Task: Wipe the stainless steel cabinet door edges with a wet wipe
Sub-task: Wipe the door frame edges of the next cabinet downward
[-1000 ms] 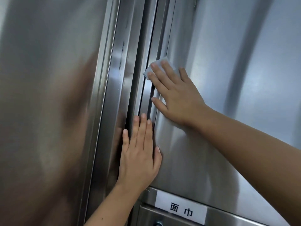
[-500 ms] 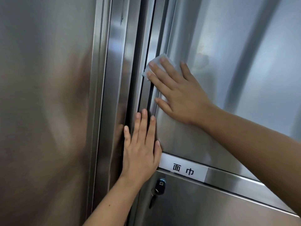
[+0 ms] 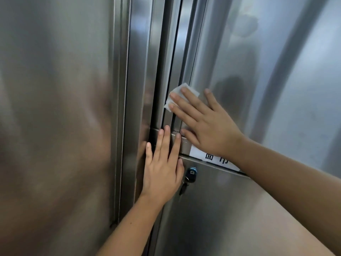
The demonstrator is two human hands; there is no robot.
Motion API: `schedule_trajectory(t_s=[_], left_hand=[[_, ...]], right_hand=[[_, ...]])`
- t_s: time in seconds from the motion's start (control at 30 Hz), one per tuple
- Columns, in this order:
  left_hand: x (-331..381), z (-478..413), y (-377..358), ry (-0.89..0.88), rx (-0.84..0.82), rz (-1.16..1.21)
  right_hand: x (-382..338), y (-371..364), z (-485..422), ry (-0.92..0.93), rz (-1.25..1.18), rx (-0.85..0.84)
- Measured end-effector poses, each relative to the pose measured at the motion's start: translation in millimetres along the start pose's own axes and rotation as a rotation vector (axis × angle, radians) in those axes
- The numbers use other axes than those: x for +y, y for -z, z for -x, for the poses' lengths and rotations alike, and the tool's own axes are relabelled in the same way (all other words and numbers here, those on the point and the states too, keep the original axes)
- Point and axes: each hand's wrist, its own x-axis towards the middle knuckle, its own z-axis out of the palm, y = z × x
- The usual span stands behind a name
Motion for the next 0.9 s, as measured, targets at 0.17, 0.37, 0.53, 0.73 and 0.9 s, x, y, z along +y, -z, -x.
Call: schedule_trajectory(t_s=[0.17,0.37,0.53,0.73,0.9], left_hand=[[-5.0,17.1,0.7,-0.010,-0.064,0.039],[-9.2,25.4,1.1,-0.014,-0.132,0.002],[-6.8,26.9,0.0,0.005,-0.138,-0.007],[-6.6,31.3,-0.9,0.025,-0.133,0.045],[-9.7,32.2,1.0,0.001,-0.152,0.028]], right_hand=[[-18.1,-5.7,14.0,0.051,0.064,-0.065],[17.2,0.4,-2.5,0.168,0.110,-0.023],[30.2,10.7,-19.8,0.025,0.049,0.108],[-23.6,-14.5,20.8,0.134,0.243,-0.005],[-9.6,-13.1,15.5,0.178,0.255,0.018]])
